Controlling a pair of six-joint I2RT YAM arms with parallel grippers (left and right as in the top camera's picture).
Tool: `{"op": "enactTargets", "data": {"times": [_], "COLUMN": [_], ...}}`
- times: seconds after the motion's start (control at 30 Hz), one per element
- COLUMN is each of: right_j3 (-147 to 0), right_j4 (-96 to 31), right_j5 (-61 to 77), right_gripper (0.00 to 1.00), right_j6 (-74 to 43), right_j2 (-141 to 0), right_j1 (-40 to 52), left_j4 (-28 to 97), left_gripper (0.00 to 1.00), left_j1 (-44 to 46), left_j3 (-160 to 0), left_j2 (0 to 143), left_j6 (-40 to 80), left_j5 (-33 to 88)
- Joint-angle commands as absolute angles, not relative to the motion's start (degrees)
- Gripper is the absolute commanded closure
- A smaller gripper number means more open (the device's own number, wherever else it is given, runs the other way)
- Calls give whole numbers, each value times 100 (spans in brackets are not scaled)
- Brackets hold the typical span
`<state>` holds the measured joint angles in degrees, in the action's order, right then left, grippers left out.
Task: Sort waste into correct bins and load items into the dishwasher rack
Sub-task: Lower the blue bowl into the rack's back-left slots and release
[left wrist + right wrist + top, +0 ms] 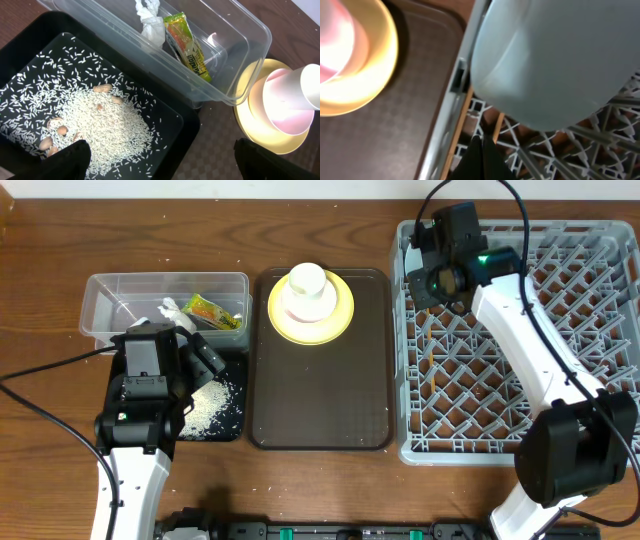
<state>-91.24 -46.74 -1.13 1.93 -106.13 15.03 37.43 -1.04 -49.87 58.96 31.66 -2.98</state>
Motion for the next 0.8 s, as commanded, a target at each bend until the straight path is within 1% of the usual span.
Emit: {"op": "enactTargets", "data": {"times": [0.0, 0.17, 0.77], "right_j3": [-9067, -9067, -9067], "right_j4": [-4486, -4211, -4073], "right_j5": [-370, -451, -471], "right_gripper": [99, 99, 98], "right_j6": [134, 132, 132], "right_j2": [-10652, -10652, -10652], "right_j1": [1487, 1485, 1260], "left_j4": [3752, 3752, 3752], "left_gripper": [5, 5, 5], "left_j1": [-128, -128, -128], "left_j3": [-5070, -5070, -5070], "left_j2": [5916, 5916, 5916], "left_j6": [3135, 3135, 3138], "left_j5": [-364, -364, -366]}}
